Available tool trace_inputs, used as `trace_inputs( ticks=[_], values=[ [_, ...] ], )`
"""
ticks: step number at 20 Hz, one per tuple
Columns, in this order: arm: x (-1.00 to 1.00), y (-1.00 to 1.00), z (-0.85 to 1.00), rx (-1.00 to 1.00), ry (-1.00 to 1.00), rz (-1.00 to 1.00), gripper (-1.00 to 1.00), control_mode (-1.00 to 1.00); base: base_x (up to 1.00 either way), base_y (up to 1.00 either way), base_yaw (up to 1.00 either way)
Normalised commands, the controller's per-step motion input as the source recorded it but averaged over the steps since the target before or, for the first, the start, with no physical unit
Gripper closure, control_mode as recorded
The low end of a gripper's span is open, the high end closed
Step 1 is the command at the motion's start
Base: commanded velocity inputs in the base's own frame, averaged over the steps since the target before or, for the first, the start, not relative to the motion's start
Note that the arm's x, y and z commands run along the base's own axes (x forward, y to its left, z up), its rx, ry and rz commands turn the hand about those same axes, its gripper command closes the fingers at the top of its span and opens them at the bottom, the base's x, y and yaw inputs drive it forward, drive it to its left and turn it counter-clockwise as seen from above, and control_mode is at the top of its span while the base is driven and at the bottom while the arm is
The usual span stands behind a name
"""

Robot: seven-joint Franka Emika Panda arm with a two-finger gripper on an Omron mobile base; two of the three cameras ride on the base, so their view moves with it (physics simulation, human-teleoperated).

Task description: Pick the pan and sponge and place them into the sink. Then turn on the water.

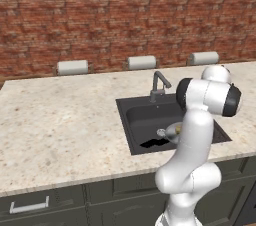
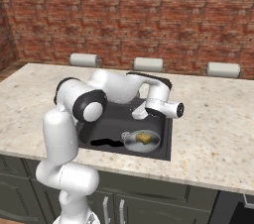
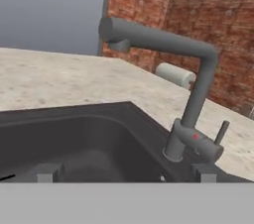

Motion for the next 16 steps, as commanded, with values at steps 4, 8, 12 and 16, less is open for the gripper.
trace_inputs(
  ticks=[4,8,12,16],
  values=[
    [0.64,0.17,0.0,0.01,-0.02,-0.07,-1.0,-1.0,0.0,0.0,0.0],
    [0.56,0.21,0.0,0.02,-0.02,-0.06,-1.0,-1.0,0.0,0.0,0.0],
    [0.49,0.39,0.0,0.02,-0.07,-0.04,-1.0,-1.0,0.0,0.0,0.0],
    [0.25,0.52,0.0,0.01,-0.07,-0.03,-1.0,-1.0,0.0,0.0,0.0]
  ],
)
